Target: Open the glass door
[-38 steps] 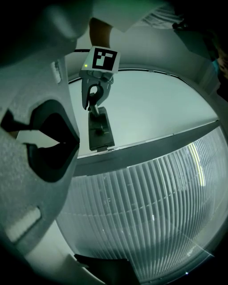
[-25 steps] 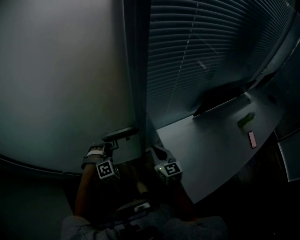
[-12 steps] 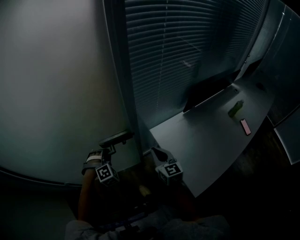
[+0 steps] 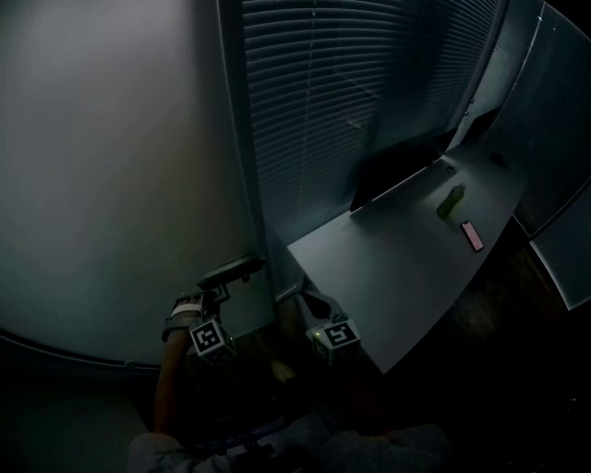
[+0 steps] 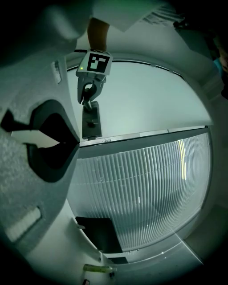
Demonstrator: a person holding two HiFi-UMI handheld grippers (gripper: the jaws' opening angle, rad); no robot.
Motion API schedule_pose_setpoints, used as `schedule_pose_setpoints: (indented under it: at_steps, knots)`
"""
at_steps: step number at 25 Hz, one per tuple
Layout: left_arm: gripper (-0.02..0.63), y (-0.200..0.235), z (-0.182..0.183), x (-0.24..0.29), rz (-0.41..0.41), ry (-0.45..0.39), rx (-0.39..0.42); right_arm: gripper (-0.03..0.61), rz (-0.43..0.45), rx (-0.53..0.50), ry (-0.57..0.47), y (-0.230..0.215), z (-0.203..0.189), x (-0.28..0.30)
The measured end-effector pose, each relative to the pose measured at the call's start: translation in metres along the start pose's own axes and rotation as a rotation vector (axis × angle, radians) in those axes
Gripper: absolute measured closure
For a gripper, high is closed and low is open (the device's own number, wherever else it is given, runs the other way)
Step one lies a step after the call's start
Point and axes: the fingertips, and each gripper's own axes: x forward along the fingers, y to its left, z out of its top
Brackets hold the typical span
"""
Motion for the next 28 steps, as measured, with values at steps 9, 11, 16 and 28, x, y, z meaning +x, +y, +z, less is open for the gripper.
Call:
schedule_pose_setpoints:
  at_steps: [9,11,16,28]
  knots:
    - [0.583,-0.023,0.009,-0.016,-0.025,-0.040,0.024,0.578,-0.051,-0.011,-0.021,0.011,-0.004,-0.031]
    - [0.583,-0.023,0.009,-0.030,-0.024,-0.042,0.034,0.578,-0.060,-0.009,-0.029,0.019,0.004,-0.045]
    - [0.583,-0.035,0.017,-0.047,-0.017,-0.065,0.051,0.578,-0.092,-0.007,-0.034,0.031,0.002,-0.074]
    - [0.583,-0.062,0.023,-0.074,-0.005,-0.100,0.087,0.578,-0.154,0.002,-0.039,0.057,-0.015,-0.131]
